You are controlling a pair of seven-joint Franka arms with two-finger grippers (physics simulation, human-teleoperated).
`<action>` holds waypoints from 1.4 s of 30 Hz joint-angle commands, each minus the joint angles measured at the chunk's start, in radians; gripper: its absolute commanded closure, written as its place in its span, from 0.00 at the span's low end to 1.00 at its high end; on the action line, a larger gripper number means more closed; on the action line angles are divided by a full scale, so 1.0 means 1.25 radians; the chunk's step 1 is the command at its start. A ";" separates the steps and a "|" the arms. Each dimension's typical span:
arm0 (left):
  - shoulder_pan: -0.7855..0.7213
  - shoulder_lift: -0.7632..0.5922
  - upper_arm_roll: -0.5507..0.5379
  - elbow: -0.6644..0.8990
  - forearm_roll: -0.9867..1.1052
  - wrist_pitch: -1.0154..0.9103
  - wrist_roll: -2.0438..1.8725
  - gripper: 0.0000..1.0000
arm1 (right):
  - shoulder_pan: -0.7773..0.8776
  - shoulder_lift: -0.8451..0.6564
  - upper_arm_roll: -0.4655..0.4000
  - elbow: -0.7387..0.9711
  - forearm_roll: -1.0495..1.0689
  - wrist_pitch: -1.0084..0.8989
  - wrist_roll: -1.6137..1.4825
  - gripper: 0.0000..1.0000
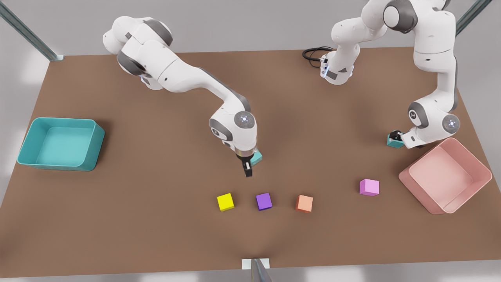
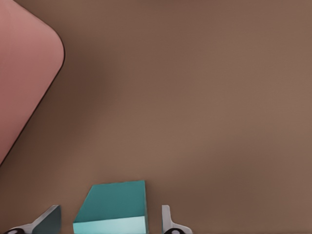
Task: Stack the two blue cubes on top of each other
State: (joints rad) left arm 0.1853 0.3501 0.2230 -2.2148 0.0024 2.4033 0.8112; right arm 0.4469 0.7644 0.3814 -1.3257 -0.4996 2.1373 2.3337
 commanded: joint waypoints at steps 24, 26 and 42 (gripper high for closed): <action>-0.018 -0.182 0.041 -0.039 0.051 -0.355 -0.158 0.31 | -0.533 -0.385 -0.025 -0.065 0.249 -0.445 -1.884 0.00; -0.057 -0.274 -0.043 0.000 0.058 -0.482 -0.329 0.31 | -0.533 -0.385 -0.025 -0.065 0.249 -0.445 -1.884 0.00; -0.429 0.236 -0.444 0.632 0.004 -0.408 -1.336 0.30 | -0.532 -0.383 -0.025 -0.064 0.240 -0.443 -1.884 0.00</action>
State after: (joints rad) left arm -0.3250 0.6205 -0.3302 -1.4529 0.0115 1.8436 0.0635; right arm -0.2180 0.2865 0.3492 -1.4056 -0.1988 1.5846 0.2374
